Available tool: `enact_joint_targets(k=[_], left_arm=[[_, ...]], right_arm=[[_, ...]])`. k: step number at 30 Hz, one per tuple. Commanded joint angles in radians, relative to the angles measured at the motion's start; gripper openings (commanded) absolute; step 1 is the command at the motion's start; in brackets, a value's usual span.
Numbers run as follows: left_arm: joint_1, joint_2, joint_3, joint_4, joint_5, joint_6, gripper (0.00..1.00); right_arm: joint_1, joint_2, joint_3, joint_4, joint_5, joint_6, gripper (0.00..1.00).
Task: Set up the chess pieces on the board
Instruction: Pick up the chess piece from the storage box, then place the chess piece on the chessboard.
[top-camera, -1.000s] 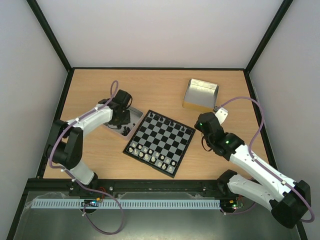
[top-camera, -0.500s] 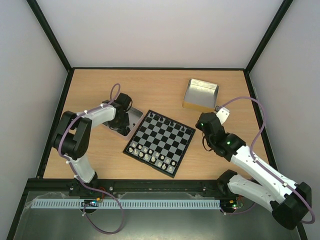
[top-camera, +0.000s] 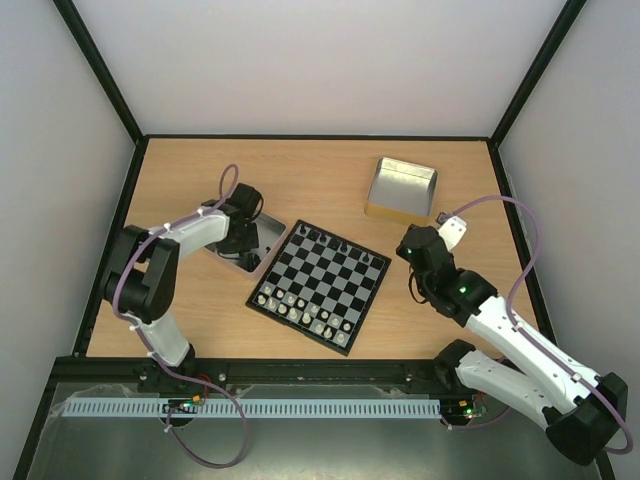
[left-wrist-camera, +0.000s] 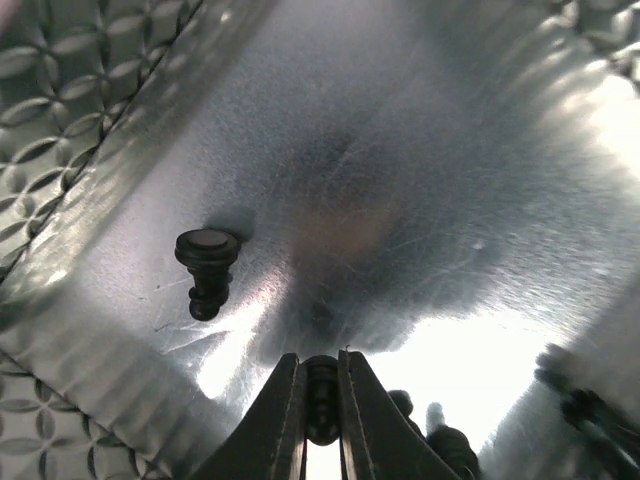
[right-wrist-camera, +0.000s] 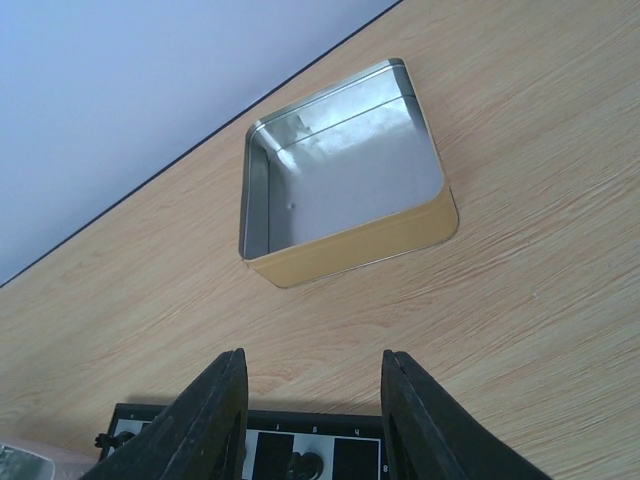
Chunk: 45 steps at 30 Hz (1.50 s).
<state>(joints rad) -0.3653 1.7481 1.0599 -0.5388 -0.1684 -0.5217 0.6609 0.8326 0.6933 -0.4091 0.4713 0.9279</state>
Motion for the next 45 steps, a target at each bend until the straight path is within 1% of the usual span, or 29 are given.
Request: enact_joint_targets(k=[1,5,10,12,16,22,31,45], left_arm=[[-0.007,-0.089,0.034,-0.025,0.026,0.024,0.04],[-0.041,-0.131,0.075,-0.040,0.068,0.042,0.05],[-0.130,-0.134,0.138,-0.050,0.108,0.048,0.06],[-0.175,-0.120,0.162,-0.047,0.118,0.052,0.06],[-0.271,-0.064,0.214,-0.062,0.079,0.055,0.06],[-0.357,0.034,0.274,-0.061,0.072,0.042,0.07],[-0.366,0.188,0.335,-0.034,0.089,0.028,0.07],[-0.363,0.274,0.379,-0.040,0.056,0.040,0.08]], right_arm=[[-0.003,-0.021,0.023,-0.019,0.044,0.021,0.36],[-0.003,-0.024,0.021,-0.016,0.043,0.023,0.36],[-0.003,-0.027,0.019,-0.015,0.040,0.028,0.36],[-0.003,-0.031,0.014,-0.016,0.041,0.029,0.36],[-0.003,-0.042,0.008,-0.016,0.044,0.034,0.36],[-0.003,-0.048,0.000,-0.019,0.045,0.037,0.36],[-0.003,-0.047,-0.009,-0.018,0.038,0.043,0.36],[-0.003,-0.046,-0.017,-0.011,0.035,0.046,0.36]])
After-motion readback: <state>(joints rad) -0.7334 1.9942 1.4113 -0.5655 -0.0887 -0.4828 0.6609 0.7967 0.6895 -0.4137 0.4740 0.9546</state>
